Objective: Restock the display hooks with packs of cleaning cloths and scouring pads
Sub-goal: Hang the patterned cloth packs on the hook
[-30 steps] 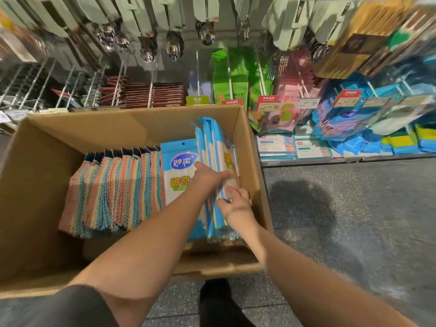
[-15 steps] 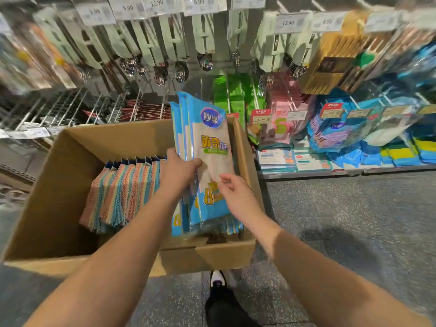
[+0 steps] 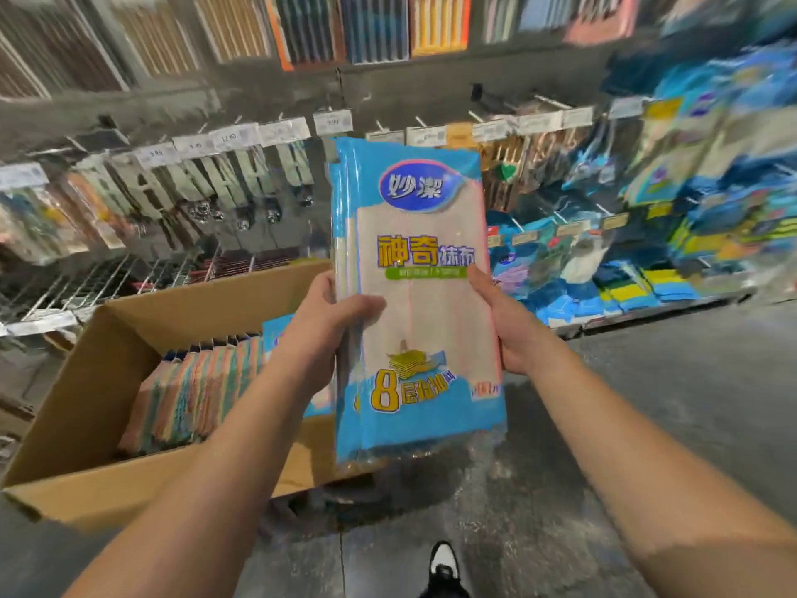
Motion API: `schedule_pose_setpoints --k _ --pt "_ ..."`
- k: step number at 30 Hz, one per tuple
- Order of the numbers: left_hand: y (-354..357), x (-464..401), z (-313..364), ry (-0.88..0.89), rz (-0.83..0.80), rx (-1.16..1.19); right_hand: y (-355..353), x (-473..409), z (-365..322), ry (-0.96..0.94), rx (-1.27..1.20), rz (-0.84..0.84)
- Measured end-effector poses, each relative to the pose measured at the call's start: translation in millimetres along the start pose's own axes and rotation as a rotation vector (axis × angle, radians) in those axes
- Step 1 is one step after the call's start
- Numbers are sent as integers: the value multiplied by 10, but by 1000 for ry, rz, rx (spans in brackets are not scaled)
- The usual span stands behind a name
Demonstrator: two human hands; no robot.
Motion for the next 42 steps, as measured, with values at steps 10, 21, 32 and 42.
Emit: schedule_pose_setpoints --k 10,21,32,42 --pt "2385 -187 -509 -121 -380 -92 -2164 884 -157 -82 -203 254" --pt "5712 -838 -1165 -228 -619 -109 -5282 1765 -769 -126 -228 587" --pt "7407 -1581 -1524 -315 -674 73 -6793 1615 -1220 -185 -272 660" --pt "8476 -3251 -1432 -312 -641 142 -7966 311 -2262 -152 -155 643"
Point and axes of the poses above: each hand's wrist, its own x-axis away from the middle knuckle, its own y-axis out of the palm, z = x × y, the point moved 4 cm from there along -x, towards the middle knuckle, and after that the axes turned 8 degrees about x, right-handed, at the moved point
